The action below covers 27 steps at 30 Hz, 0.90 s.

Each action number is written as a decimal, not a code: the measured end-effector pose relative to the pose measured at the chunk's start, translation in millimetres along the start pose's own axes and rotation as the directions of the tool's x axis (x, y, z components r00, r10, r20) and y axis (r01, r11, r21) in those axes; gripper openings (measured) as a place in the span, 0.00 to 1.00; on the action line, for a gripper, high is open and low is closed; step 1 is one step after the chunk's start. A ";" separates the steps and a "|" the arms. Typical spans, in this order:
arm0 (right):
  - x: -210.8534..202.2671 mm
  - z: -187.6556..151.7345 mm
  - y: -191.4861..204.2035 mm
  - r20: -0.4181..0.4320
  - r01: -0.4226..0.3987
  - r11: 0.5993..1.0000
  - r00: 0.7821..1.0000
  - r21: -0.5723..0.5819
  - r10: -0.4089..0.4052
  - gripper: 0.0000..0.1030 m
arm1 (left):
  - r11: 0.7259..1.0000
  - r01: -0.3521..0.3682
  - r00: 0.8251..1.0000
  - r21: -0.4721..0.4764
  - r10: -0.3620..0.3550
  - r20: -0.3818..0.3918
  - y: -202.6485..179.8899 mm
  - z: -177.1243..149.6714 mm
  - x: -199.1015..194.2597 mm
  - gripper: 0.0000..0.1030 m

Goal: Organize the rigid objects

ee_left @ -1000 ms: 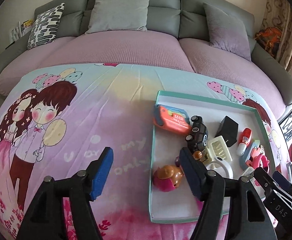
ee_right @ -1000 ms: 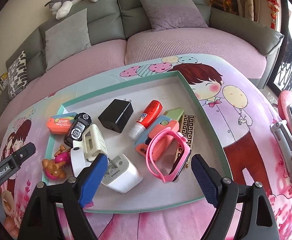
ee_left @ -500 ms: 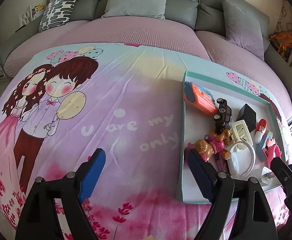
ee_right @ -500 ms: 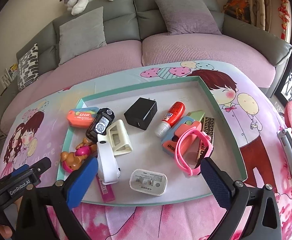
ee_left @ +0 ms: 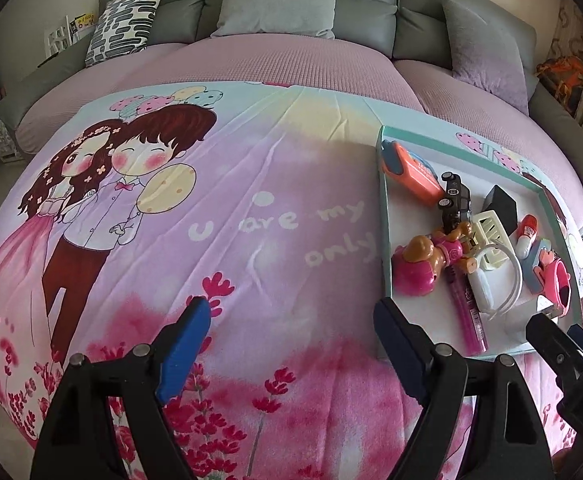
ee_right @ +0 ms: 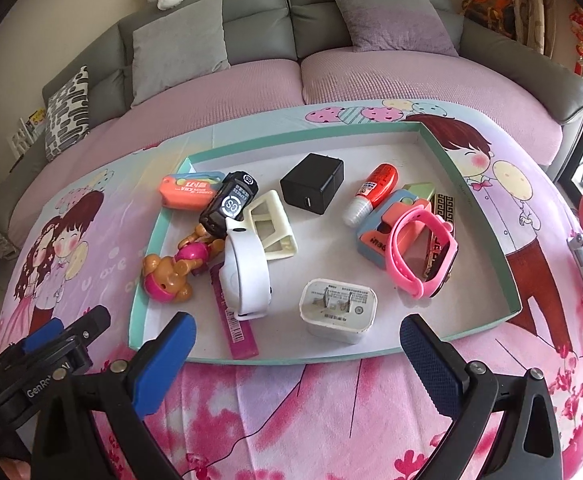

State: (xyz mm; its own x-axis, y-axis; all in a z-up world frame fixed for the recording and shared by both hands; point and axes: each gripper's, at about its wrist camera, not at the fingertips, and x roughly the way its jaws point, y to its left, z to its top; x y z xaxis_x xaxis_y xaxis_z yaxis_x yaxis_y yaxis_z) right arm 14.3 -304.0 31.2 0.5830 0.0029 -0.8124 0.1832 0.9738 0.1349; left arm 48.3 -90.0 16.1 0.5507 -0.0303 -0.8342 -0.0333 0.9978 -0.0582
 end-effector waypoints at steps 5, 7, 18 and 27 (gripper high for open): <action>2.5 -1.5 4.2 -0.007 -0.007 1.000 1.000 -0.011 0.007 1.00 | 1.000 0.006 1.000 0.012 -0.007 0.003 -2.3 -1.5 -0.2 0.82; 4.4 -2.0 4.5 -0.012 -0.011 1.000 1.000 -0.011 0.011 1.00 | 1.000 0.005 1.000 0.014 -0.005 0.006 -2.2 -1.7 -0.1 0.82; 14.3 -4.3 3.5 -0.041 -0.011 1.000 0.999 -0.011 0.011 1.00 | 1.000 -0.016 1.000 0.011 0.016 -0.005 4.3 -3.4 9.4 0.84; 2.7 -1.2 7.6 -0.020 -0.014 0.999 1.000 -0.031 0.013 1.00 | 1.000 -0.016 1.000 0.008 0.016 0.007 7.2 -0.8 4.3 0.84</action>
State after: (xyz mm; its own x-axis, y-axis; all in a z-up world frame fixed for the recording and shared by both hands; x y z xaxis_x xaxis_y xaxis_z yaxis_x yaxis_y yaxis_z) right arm 16.3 -296.3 29.3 0.5693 0.0204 -0.8219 0.1507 0.9802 0.1287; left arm 49.7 -83.0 11.7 0.5558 -0.0137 -0.8312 -0.0357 0.9985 -0.0404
